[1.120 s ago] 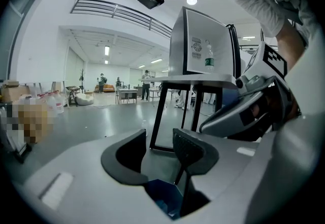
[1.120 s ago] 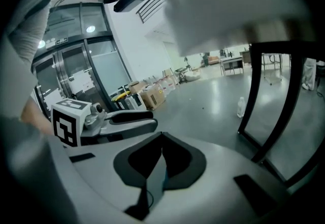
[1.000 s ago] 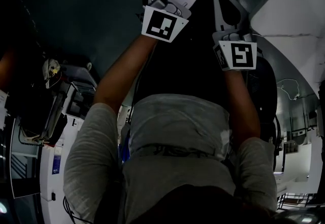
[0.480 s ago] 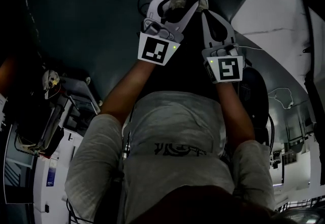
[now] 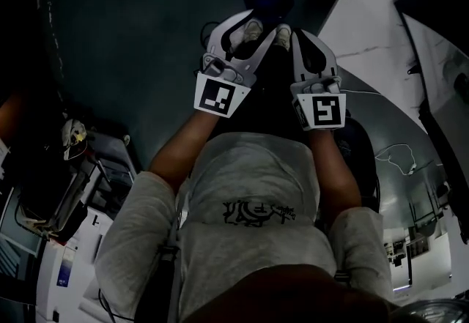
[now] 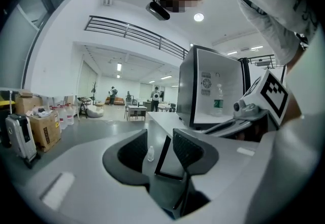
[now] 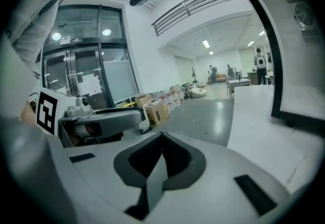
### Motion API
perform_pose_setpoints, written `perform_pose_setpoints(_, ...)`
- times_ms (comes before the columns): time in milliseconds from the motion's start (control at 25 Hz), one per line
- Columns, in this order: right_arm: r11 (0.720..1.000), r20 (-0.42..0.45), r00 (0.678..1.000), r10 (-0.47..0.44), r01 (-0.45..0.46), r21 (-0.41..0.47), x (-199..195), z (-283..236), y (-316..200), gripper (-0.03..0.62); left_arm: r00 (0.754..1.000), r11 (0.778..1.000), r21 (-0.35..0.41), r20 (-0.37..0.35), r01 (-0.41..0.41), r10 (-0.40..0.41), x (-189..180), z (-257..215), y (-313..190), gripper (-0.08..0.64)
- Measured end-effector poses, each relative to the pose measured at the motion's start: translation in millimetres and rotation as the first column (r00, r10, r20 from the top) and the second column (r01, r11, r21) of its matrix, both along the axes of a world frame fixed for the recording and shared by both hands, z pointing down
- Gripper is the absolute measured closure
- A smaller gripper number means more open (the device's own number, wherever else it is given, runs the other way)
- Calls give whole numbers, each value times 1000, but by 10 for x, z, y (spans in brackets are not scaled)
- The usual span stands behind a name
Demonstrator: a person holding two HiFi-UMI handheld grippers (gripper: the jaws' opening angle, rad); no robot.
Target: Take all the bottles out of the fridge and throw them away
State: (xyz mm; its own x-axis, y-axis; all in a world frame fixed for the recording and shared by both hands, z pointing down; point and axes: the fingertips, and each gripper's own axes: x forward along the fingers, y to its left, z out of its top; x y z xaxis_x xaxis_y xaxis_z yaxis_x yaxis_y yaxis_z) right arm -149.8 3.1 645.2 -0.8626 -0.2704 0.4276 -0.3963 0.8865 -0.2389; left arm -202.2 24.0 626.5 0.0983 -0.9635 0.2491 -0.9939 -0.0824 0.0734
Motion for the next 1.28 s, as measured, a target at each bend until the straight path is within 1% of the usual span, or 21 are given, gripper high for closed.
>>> perform_pose_setpoints(80,1000,6,1000,21,-21,-3,-5,-117,-58,583,1000,1000,12,-15,0,0,10,-139,-18,398)
perform_pose_setpoints(160,999,51,998,24,-25,29,-54,-295,-110,583,1000,1000,20,-11,-6,6,34,-271,-38,399)
perform_pose_setpoints(240,998,81,997,5,-10,69,-107,-473,-138,583,1000,1000,30,-11,-1,2,36,-423,-41,399)
perform_pose_setpoints(400,997,80,996,31,-36,72,-141,-778,-238,583,1000,998,56,-25,10,-8,0,-737,-60,399)
perform_pose_setpoints(480,996,93,995,26,-34,88,-147,-917,-264,583,1000,998,65,-23,2,-1,-13,-884,-68,399)
perform_pose_setpoints(560,994,104,994,17,-28,107,-147,-1026,-280,583,999,997,75,-40,-3,6,-28,-1020,-83,399)
perform_pose_setpoints(680,990,92,996,15,-28,137,-127,-1242,-331,583,998,995,99,-61,-11,18,-38,-1238,-116,399)
perform_pose_setpoints(800,986,102,995,19,-36,164,-88,-1516,-360,583,997,992,122,-73,-17,26,-19,-1494,-120,399)
perform_pose_setpoints(1000,979,130,991,-11,-16,203,-97,-1900,-376,583,990,987,147,-115,-59,76,43,-1821,-149,399)
perform_pose_setpoints(1280,969,137,990,-45,10,245,-45,-2335,-343,583,986,978,193,-126,-80,105,147,-2302,-128,399)
